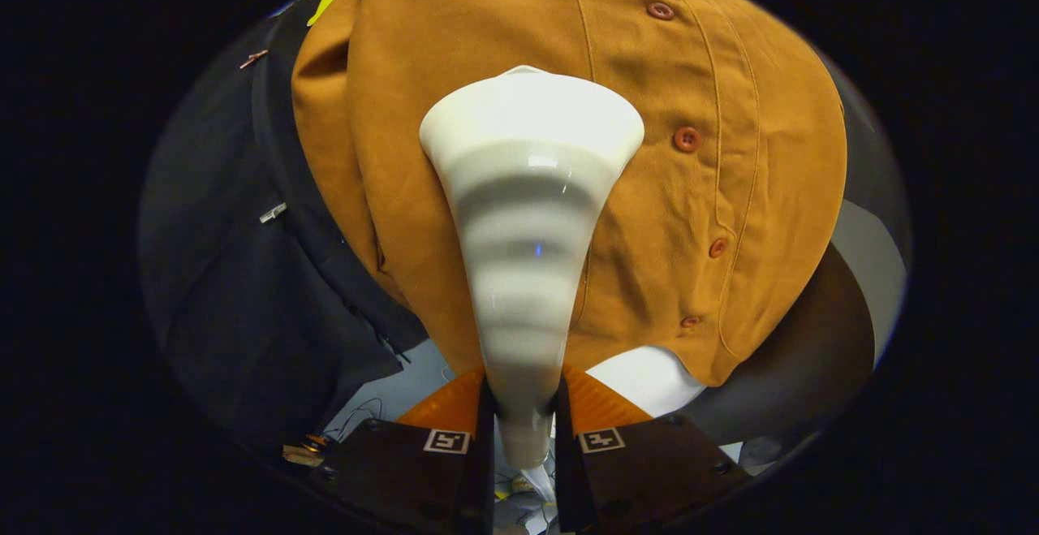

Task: Iron the clothes twice with a garment steamer, once on the left side and once on the right side.

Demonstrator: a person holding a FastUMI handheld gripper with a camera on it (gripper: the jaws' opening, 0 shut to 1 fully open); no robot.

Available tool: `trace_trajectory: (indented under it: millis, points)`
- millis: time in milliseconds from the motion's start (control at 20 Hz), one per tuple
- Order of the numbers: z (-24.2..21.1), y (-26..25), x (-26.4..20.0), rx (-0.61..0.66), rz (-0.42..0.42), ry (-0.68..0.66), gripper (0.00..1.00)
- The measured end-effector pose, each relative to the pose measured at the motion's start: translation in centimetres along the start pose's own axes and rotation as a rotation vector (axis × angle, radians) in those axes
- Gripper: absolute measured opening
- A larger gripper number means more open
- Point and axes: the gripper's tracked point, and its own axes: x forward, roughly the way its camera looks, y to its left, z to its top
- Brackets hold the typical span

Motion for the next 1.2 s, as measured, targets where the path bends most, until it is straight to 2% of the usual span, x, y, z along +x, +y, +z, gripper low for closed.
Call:
trace_trajectory:
  millis: [150, 250, 600, 850, 1200]
  points:
    - [-0.5, 0.2, -1.0, -0.015, 0.007, 0.006, 0.34]
    - [0.5, 0.1, -2.5, -0.029, 0.019, -0.037, 0.34]
    - [8.4, -0.9, -10.7, -0.083, 0.043, -0.338, 0.34]
    - [13.1, -3.4, -17.7, -0.08, 0.038, -0.579, 0.33]
    - [15.7, -7.2, -24.6, -0.091, 0.014, -0.793, 0.33]
